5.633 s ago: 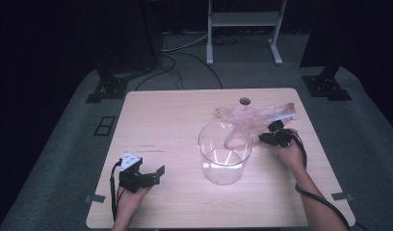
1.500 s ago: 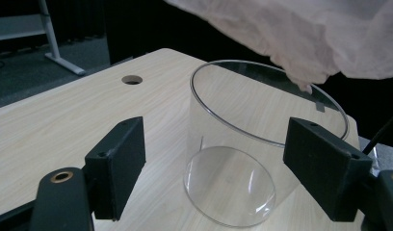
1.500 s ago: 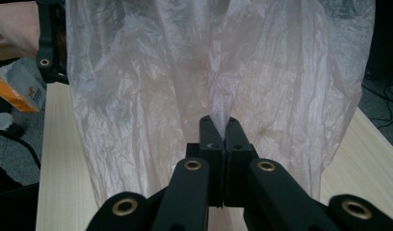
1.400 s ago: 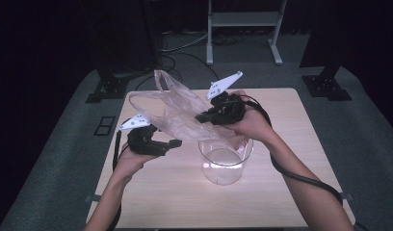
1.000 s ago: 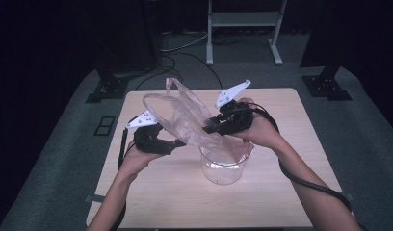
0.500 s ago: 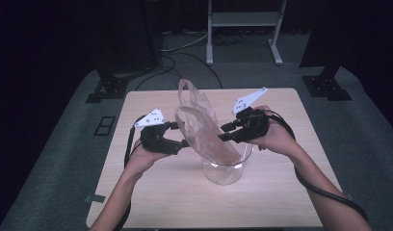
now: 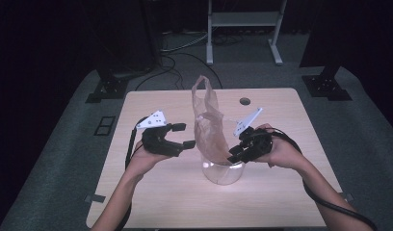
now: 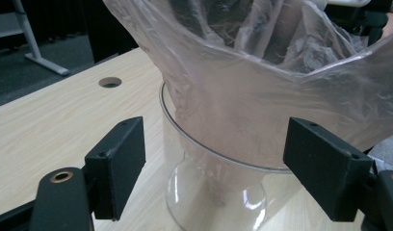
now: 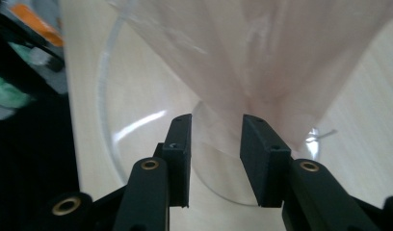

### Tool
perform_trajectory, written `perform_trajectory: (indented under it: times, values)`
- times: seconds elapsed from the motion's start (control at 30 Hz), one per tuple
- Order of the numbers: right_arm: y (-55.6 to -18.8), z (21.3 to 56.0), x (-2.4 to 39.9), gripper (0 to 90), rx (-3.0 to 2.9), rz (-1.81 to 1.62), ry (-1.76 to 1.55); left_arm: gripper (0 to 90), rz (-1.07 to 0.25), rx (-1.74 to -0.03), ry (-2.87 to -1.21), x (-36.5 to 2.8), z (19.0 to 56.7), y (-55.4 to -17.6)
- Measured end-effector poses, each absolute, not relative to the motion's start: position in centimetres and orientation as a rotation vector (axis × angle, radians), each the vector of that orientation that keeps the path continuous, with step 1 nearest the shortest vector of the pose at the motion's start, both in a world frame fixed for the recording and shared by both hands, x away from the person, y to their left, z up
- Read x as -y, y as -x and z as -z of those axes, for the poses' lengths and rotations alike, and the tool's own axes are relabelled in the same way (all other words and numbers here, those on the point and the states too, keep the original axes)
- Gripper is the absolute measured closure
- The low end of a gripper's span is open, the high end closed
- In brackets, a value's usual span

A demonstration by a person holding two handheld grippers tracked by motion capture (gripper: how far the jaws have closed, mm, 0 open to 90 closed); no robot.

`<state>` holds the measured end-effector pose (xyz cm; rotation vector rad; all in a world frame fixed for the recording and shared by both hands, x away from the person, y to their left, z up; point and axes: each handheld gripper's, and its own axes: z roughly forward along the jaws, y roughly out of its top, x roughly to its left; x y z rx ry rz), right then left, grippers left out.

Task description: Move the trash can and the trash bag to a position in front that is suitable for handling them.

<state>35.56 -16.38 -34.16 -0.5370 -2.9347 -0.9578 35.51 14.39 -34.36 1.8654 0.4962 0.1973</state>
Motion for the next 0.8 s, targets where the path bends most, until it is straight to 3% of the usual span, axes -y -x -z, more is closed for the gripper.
perform_trajectory:
  times: [0.1, 0.67, 0.8]
  values:
    - [-35.1, 34.0, 16.2, 69.6, 2.908, 0.97, 0.494, 21.4, -0.192, -0.491, -1.868, -14.2, 34.3, -35.4]
    - [-30.3, 34.4, 17.0, 70.1, 2.877, 1.001, 0.3, 20.2, -0.151, -0.363, -1.91, -13.1, 33.6, -32.1]
    - [-29.4, 33.9, 17.8, 61.3, 2.89, 1.049, 0.29, 20.1, -0.137, -0.327, -1.935, -12.7, 33.5, -31.2]
